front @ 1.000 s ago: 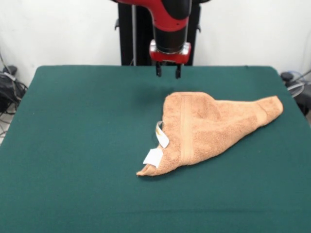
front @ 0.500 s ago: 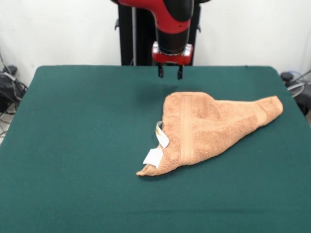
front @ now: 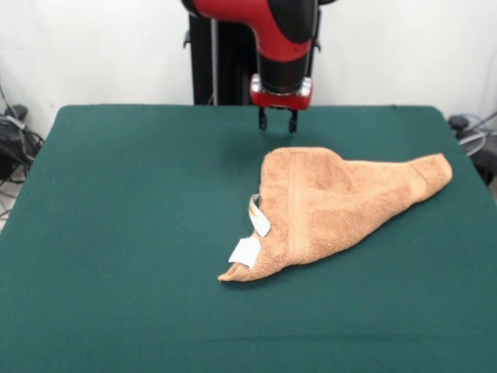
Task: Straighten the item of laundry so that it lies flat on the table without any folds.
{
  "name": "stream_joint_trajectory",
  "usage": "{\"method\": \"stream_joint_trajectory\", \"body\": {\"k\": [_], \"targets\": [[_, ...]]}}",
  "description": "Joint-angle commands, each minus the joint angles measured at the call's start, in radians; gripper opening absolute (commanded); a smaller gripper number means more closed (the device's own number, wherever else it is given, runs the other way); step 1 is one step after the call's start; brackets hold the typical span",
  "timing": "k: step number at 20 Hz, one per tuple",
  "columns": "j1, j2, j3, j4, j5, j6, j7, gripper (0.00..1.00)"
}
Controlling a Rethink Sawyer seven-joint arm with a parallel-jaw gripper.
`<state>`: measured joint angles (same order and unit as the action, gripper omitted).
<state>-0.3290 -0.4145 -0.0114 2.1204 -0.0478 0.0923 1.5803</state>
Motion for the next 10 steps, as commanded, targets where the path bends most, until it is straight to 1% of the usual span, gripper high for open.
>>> {"method": "stream_joint_trajectory", "body": {"k": [1, 10], "targets": [[0.018, 0.051, 0.025, -0.025, 0.058, -0.085, 0.249, 1.00], [0.011, 0.073, 0.030, -0.040, 0.047, -0.134, 0.242, 1.00]]}}
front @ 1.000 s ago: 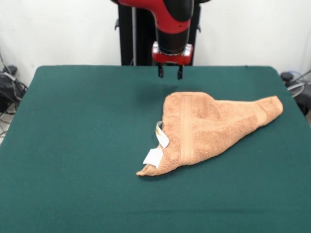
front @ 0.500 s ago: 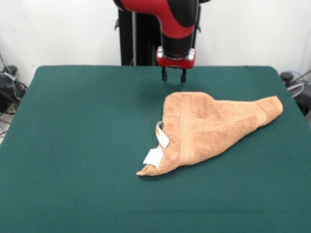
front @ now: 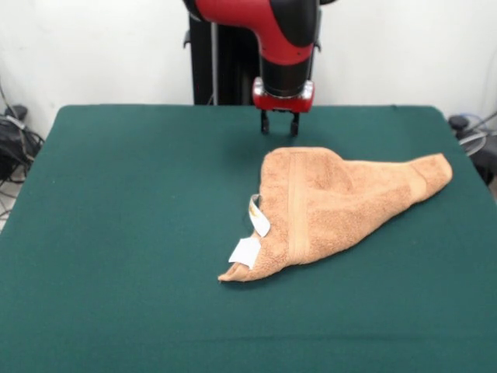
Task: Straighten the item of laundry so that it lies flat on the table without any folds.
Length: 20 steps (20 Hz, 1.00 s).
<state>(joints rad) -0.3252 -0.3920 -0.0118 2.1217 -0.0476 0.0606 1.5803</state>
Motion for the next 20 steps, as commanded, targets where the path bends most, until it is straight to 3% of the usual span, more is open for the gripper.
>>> {"method": "stream_joint_trajectory", "body": {"k": [1, 11, 20], "targets": [[0.007, 0.053, 0.031, -0.046, 0.045, -0.108, 0.240, 1.00], [0.017, 0.060, 0.032, -0.065, -0.010, -0.245, 0.225, 1.00], [0.043, 0.005, 0.018, -0.061, -0.001, -0.253, 0.209, 1.00]]}}
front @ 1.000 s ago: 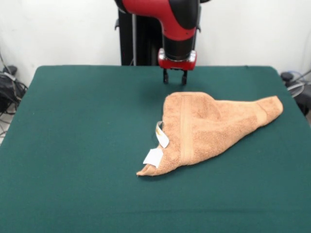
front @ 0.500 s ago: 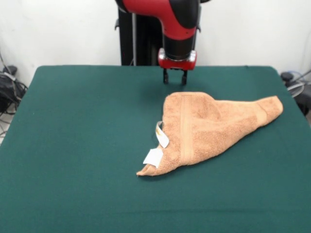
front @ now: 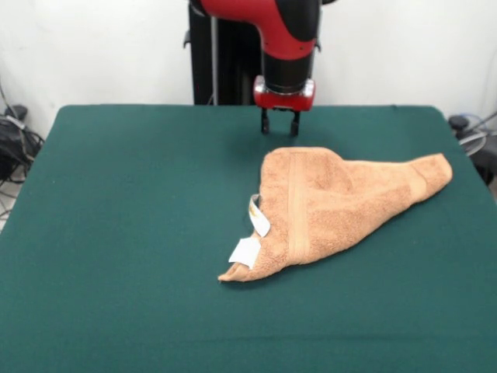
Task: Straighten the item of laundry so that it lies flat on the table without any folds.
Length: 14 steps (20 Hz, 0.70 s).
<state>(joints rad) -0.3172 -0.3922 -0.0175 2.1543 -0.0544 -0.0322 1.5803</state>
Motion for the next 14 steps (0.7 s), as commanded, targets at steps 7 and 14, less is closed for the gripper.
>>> {"method": "stream_joint_trajectory", "body": {"k": [7, 14], "targets": [[0.045, 0.006, 0.026, -0.099, -0.012, -0.218, 0.209, 1.00], [0.014, -0.003, 0.056, -0.093, -0.077, -0.297, 0.211, 1.00]]}}
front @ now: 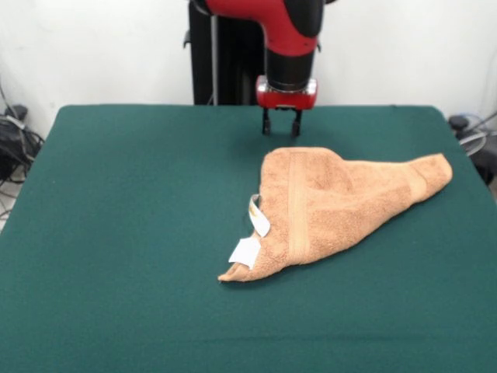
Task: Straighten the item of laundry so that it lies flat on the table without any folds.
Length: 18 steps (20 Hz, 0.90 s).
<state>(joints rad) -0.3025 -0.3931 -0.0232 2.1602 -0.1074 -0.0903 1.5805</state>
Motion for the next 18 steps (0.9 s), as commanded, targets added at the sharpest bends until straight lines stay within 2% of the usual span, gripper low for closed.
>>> {"method": "stream_joint_trajectory", "body": {"k": [1, 9, 18], "targets": [[0.000, -0.003, 0.061, -0.099, -0.033, -0.252, 0.212, 1.00], [-0.007, -0.004, 0.071, -0.104, -0.085, -0.354, 0.219, 1.00], [0.006, -0.001, 0.060, -0.107, -0.057, -0.394, 0.207, 1.00]]}}
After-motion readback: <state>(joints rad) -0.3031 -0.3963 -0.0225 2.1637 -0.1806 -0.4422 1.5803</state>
